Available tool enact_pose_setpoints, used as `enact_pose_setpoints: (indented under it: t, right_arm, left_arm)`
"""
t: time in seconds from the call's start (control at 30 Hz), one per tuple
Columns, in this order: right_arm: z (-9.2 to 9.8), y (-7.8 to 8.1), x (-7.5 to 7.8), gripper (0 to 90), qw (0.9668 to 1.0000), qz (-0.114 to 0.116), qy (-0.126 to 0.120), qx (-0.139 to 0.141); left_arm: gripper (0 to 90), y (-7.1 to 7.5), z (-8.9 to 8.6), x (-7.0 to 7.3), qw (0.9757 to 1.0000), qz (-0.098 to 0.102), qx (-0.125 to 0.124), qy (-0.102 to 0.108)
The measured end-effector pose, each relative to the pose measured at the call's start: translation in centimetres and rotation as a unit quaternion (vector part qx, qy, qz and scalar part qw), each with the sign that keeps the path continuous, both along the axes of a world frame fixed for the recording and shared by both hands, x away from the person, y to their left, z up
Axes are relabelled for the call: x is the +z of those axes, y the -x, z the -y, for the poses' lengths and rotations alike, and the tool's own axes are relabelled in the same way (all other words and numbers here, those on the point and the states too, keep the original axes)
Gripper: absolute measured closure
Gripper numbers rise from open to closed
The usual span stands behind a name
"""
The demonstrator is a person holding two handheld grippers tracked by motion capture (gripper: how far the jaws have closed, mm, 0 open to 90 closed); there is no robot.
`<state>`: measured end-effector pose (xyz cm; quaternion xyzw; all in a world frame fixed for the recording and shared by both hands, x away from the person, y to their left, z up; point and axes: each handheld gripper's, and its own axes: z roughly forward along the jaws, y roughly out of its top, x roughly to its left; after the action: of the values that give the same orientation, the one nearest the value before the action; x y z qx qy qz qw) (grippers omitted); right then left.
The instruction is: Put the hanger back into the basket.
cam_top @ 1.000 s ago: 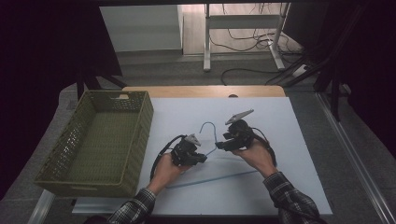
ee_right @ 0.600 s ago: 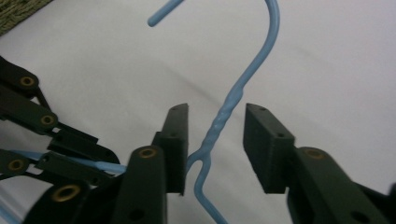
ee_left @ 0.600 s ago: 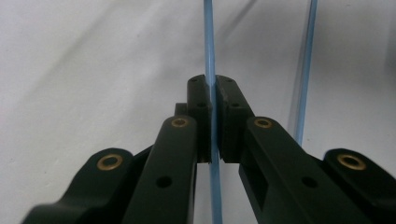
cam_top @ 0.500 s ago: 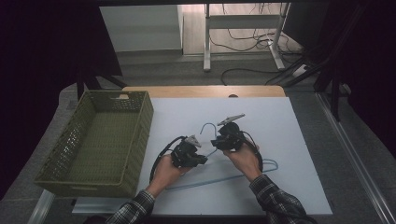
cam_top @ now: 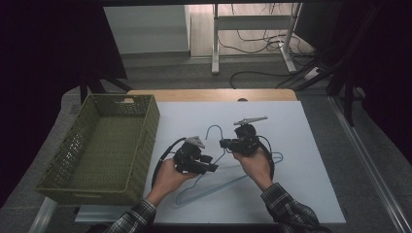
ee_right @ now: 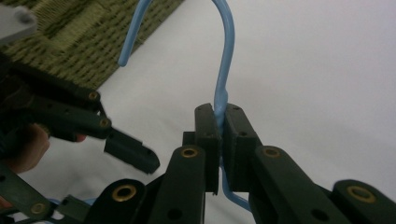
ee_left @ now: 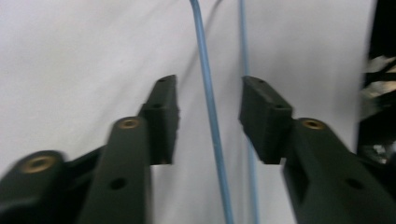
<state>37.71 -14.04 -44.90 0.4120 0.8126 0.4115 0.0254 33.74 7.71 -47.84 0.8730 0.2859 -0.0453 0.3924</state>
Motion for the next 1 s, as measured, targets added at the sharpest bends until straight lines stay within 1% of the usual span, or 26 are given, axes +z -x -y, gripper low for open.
enact_pose_setpoints:
  t: [0.03, 0.07, 0.1, 0.17, 0.2, 0.23, 0.27, 0.3, 0.33, 0.37, 0.43, 0.53, 0.6, 0.63, 0.7, 0.73, 0.77, 0.87, 0.9, 0.97, 1.0]
  right_arm:
    - [0.0, 0.2, 0.2, 85.4, 1.0, 0.005, -0.004, 0.003]
    - [0.0, 0.4, 0.4, 85.4, 0.9999, 0.008, -0.01, 0.007]
    - [0.0, 0.6, 0.5, 85.4, 0.9998, 0.011, -0.013, 0.011]
    - [-0.2, 1.0, 0.8, 85.4, 0.9995, 0.019, -0.016, 0.02]
    - [-0.3, 1.3, 1.0, 85.4, 0.9992, 0.026, -0.016, 0.025]
    - [-0.4, 1.5, 1.2, 85.4, 0.9991, 0.029, -0.016, 0.028]
    - [-0.5, 1.8, 1.3, 85.4, 0.9987, 0.035, -0.016, 0.032]
    - [-0.5, 2.0, 1.5, 85.4, 0.9985, 0.038, -0.018, 0.035]
    - [-0.6, 2.1, 1.6, 85.4, 0.9982, 0.04, -0.021, 0.039]
    - [-0.6, 2.3, 1.6, 85.4, 0.998, 0.042, -0.021, 0.042]
    - [-0.7, 2.6, 1.8, 85.3, 0.9975, 0.048, -0.024, 0.047]
    - [-0.7, 3.0, 2.0, 85.4, 0.9969, 0.054, -0.023, 0.053]
    - [-0.7, 3.2, 2.0, 85.3, 0.9966, 0.058, -0.019, 0.056]
    - [-0.6, 3.3, 2.0, 85.3, 0.9965, 0.058, -0.021, 0.056]
    - [-0.6, 3.5, 2.0, 85.2, 0.9962, 0.059, -0.024, 0.059]
    - [-0.6, 3.6, 2.0, 85.1, 0.996, 0.061, -0.023, 0.061]
    - [-0.6, 3.7, 2.1, 84.9, 0.9958, 0.064, -0.023, 0.061]
    - [-0.6, 4.0, 2.5, 83.5, 0.9948, 0.072, -0.021, 0.068]
    - [-0.5, 4.0, 2.6, 81.7, 0.9946, 0.075, -0.02, 0.07]
    - [-0.4, 4.2, 2.8, 74.1, 0.9942, 0.079, -0.022, 0.069]
    - [-0.3, 4.4, 3.0, 71.1, 0.9939, 0.084, -0.02, 0.068]
  left_arm:
    - [48.1, 0.0, -0.1, 0.2, 0.9999, -0.008, -0.005, 0.004]
    - [44.6, 0.0, -0.2, 0.4, 0.9998, -0.012, -0.011, 0.007]
    - [42.3, 0.0, -0.3, 0.7, 0.9998, -0.013, -0.009, 0.009]
    - [43.2, 0.0, -0.4, 1.2, 0.9996, -0.019, -0.018, 0.009]
    - [44.8, -0.1, -0.4, 1.4, 0.9996, -0.021, -0.02, 0.009]
    - [47.4, -0.1, -0.4, 1.6, 0.9992, -0.029, -0.025, 0.011]
    - [51.6, -0.2, -0.4, 1.8, 0.9988, -0.036, -0.033, 0.011]
    - [54.3, -0.2, -0.3, 1.9, 0.9986, -0.039, -0.034, 0.009]
    - [58.8, -0.3, -0.3, 2.0, 0.9984, -0.042, -0.038, 0.007]
    - [61.6, -0.4, -0.2, 2.0, 0.9977, -0.05, -0.045, 0.008]
    - [67.8, -0.4, 0.0, 1.9, 0.9975, -0.055, -0.044, 0.005]
    - [77.3, -0.4, 0.0, 1.8, 0.9965, -0.067, -0.048, 0.015]
    - [81.2, -0.3, 0.0, 1.9, 0.9961, -0.071, -0.051, 0.011]
    - [83.4, -0.3, 0.0, 1.9, 0.9959, -0.075, -0.049, 0.009]
    - [86.1, -0.3, 0.0, 2.0, 0.996, -0.076, -0.046, 0.0]
    - [86.8, -0.3, -0.1, 2.0, 0.996, -0.077, -0.045, 0.0]
    - [87.1, -0.2, -0.2, 2.1, 0.9958, -0.08, -0.045, 0.005]
    - [87.5, 0.1, -0.3, 2.4, 0.9957, -0.086, -0.035, 0.009]
    - [87.5, 0.1, -0.4, 2.6, 0.9958, -0.083, -0.036, 0.012]
    - [87.5, 0.3, -0.6, 3.0, 0.9961, -0.082, -0.032, 0.012]
    - [87.5, 0.4, -0.7, 3.2, 0.996, -0.082, -0.031, 0.016]
